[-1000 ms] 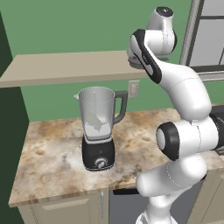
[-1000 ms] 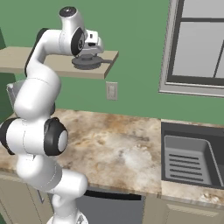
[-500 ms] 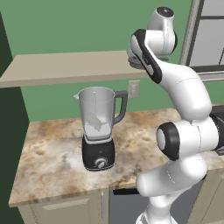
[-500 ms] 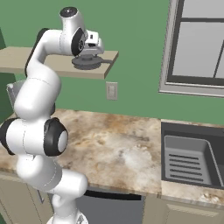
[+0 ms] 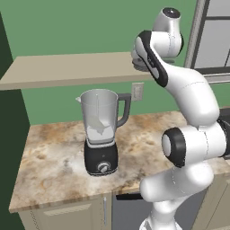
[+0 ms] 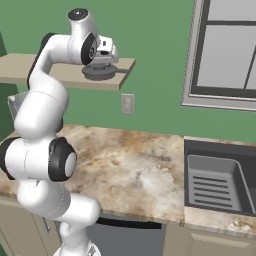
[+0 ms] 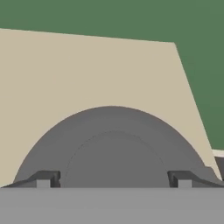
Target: Open the blender lid, put the pear in the blender, close the lid, and start the blender.
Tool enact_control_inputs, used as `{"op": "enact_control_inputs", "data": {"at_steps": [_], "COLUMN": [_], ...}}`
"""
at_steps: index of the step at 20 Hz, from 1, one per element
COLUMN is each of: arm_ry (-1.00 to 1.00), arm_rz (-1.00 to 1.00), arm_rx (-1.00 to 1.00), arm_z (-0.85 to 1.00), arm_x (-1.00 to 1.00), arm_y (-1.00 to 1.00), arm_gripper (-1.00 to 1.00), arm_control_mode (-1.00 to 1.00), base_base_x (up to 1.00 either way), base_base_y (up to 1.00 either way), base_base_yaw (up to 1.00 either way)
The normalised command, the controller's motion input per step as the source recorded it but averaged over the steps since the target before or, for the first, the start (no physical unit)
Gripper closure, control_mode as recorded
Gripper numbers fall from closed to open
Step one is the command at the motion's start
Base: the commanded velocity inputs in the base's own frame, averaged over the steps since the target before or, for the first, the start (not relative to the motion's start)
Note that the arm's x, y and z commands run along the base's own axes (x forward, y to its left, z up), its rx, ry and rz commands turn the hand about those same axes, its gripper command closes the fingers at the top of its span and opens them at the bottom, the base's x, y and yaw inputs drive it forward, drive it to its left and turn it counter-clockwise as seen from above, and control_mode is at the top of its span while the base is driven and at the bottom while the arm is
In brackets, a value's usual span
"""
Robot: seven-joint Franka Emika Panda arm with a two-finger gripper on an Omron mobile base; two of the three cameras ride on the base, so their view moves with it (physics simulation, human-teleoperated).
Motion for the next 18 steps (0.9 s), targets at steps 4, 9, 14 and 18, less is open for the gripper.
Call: {"op": "enact_control_inputs", "data": {"at_steps": [4, 9, 14, 18], "arm_ry": [0.00, -0.04, -0.07, -0.04], "arm_rz": [0.00, 0.00, 0.00, 0.00], "arm_rx": [0.00, 0.00, 0.00, 0.00], "arm_z": [-0.14, 0.00, 0.38, 0.69], "arm_x": [-0.18, -0.03, 0.00, -0.13], "arm_y": [0.00, 0.00, 0.10, 0.07], "arm_gripper": [1.00, 1.00, 1.00, 1.00], "arm_control_mode": [-1.00, -1.00, -1.00, -1.00], "base_base_x": [0.00, 0.00, 0.00, 0.00], "base_base_y": [0.00, 0.00, 0.00, 0.00], "base_base_yaw": [0.00, 0.00, 0.00, 0.00]}}
